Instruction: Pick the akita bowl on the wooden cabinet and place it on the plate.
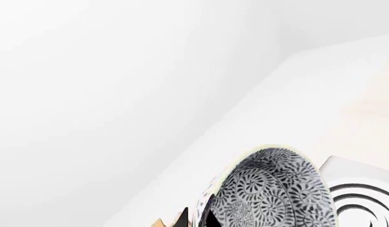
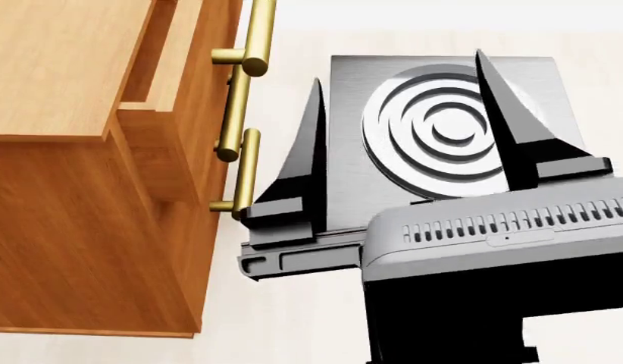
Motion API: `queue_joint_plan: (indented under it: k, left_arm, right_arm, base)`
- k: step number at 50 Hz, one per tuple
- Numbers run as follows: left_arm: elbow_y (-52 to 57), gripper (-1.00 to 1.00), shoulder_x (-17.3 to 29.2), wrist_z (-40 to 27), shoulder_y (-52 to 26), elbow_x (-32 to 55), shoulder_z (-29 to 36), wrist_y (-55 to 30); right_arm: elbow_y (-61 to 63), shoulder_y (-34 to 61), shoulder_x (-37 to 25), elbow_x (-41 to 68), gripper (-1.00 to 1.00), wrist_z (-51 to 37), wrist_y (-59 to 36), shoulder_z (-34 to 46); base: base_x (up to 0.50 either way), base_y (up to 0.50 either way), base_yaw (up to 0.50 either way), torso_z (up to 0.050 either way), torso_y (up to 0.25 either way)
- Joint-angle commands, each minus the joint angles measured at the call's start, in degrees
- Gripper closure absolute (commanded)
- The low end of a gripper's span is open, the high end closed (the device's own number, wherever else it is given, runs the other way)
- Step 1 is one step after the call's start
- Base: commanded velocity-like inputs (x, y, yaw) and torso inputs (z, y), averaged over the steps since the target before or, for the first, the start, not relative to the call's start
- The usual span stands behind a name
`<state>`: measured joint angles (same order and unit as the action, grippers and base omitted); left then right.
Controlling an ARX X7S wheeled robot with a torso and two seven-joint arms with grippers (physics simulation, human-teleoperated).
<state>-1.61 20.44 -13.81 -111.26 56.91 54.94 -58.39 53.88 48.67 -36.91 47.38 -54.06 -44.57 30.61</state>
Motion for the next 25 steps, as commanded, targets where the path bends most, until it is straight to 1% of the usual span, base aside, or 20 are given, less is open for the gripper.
queue_joint_plan:
  k: [1, 4, 17, 25]
  left_arm:
    - [3.8, 1.00, 2.0, -0.5, 2.8, -0.4, -0.6, 1.5]
    - [4.4, 1.00, 2.7, -0.6, 4.2, -1.2, 0.2, 2.2]
    - [6.1, 1.00, 4.3, -0.8, 6.6, -1.1, -0.3, 3.9]
    - [7.0, 1.00, 5.1, -0.9, 7.5, -1.1, -0.4, 4.5]
  right_arm:
    - [-1.6, 4.5, 1.2, 1.9, -1.00, 0.8, -2.2, 0.7]
    - [-1.8, 4.9, 1.2, 2.1, -1.00, 0.9, -2.3, 0.6]
    - [-2.2, 7.5, 1.5, 2.9, -1.00, 0.7, -4.0, 1.0]
    - [-3.6, 7.1, 1.7, 1.7, -1.00, 1.7, -3.1, 1.9]
  base:
    - [0.00, 0.00, 0.00, 0.000, 0.000]
    - [0.00, 0.00, 0.00, 0.000, 0.000]
    - [0.00, 0.00, 0.00, 0.000, 0.000]
    - [0.00, 0.00, 0.00, 0.000, 0.000]
